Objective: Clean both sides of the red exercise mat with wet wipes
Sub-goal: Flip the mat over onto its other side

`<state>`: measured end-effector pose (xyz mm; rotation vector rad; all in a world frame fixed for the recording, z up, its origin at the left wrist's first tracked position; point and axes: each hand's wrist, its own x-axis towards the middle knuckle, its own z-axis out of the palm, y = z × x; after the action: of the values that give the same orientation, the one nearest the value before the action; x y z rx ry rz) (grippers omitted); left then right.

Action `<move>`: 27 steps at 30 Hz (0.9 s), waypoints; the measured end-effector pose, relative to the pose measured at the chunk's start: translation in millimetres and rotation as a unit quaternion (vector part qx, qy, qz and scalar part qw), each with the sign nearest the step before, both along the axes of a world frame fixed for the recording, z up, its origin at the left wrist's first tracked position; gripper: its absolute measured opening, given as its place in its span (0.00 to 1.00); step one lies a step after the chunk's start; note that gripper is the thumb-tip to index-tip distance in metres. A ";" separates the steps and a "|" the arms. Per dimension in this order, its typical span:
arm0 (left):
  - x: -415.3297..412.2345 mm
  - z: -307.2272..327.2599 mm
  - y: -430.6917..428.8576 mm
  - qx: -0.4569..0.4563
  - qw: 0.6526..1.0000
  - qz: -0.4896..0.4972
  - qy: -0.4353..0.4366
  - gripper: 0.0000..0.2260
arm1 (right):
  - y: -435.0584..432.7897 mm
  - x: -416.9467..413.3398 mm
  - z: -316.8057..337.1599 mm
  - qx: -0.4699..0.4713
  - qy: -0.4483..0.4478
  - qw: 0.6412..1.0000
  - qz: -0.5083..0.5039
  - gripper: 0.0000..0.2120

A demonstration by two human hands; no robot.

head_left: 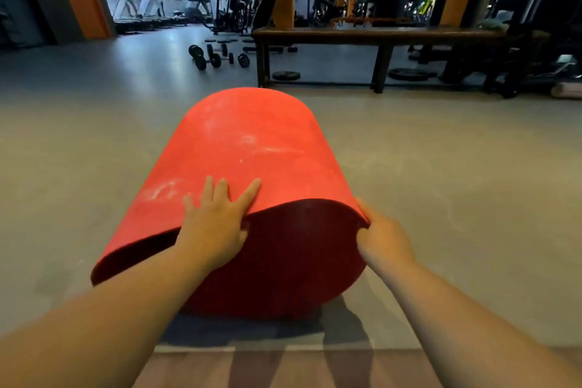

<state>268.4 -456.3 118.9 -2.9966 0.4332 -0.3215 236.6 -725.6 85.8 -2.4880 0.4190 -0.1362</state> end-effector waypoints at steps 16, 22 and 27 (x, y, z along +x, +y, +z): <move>4.3 42.9 30.1 0.012 1.000 -0.005 -0.010 0.13 | 60.5 5.5 -58.0 0.312 0.122 0.942 -0.012 0.33; -6.4 31.5 120.5 0.020 0.998 0.054 0.030 0.31 | 116.5 -1.2 -38.6 0.394 0.149 0.907 -0.008 0.33; -6.7 39.3 148.9 0.006 0.997 0.075 0.034 0.29 | 162.1 24.9 6.9 0.226 0.034 0.972 0.050 0.31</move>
<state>261.7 -307.4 158.2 -3.0123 0.2142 -0.2051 261.5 -563.4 92.7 -2.0611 0.3100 0.0796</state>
